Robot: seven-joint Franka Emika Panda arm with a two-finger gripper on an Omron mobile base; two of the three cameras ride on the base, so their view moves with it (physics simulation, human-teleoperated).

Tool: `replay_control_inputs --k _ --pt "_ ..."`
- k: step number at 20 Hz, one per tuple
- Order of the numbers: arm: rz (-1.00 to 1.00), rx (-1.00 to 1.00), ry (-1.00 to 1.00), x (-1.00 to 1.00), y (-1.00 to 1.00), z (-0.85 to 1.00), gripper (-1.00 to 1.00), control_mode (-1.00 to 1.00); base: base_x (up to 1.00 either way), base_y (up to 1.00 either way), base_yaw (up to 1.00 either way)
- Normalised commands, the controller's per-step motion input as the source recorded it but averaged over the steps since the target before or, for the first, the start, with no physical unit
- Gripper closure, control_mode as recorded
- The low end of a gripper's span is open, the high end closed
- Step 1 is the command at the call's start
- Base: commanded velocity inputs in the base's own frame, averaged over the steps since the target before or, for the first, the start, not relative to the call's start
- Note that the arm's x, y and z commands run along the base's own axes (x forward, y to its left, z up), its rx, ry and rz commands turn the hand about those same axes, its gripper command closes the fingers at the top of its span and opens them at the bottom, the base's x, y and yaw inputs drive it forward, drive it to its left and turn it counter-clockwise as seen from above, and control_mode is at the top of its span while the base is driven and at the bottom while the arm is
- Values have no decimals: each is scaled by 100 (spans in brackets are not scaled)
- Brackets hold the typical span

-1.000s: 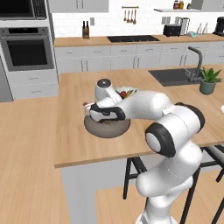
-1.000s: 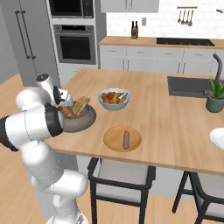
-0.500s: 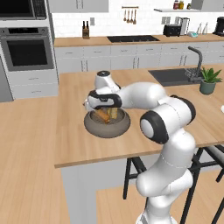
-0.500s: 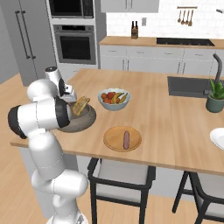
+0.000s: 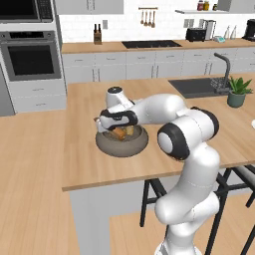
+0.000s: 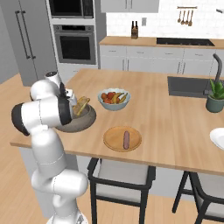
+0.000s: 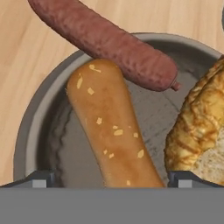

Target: Place one bun and one sausage from the bowl on each plate.

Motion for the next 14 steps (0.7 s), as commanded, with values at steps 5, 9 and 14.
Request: replay_control_inputs --k 5,9,14 --pt "0 -3 0 0 0 -5 -100 -100 0 0 0" --pt "0 -5 0 0 -2 -2 -100 -100 0 0 0" --pt "0 -4 0 1 -5 -7 -100 -100 0 0 0"
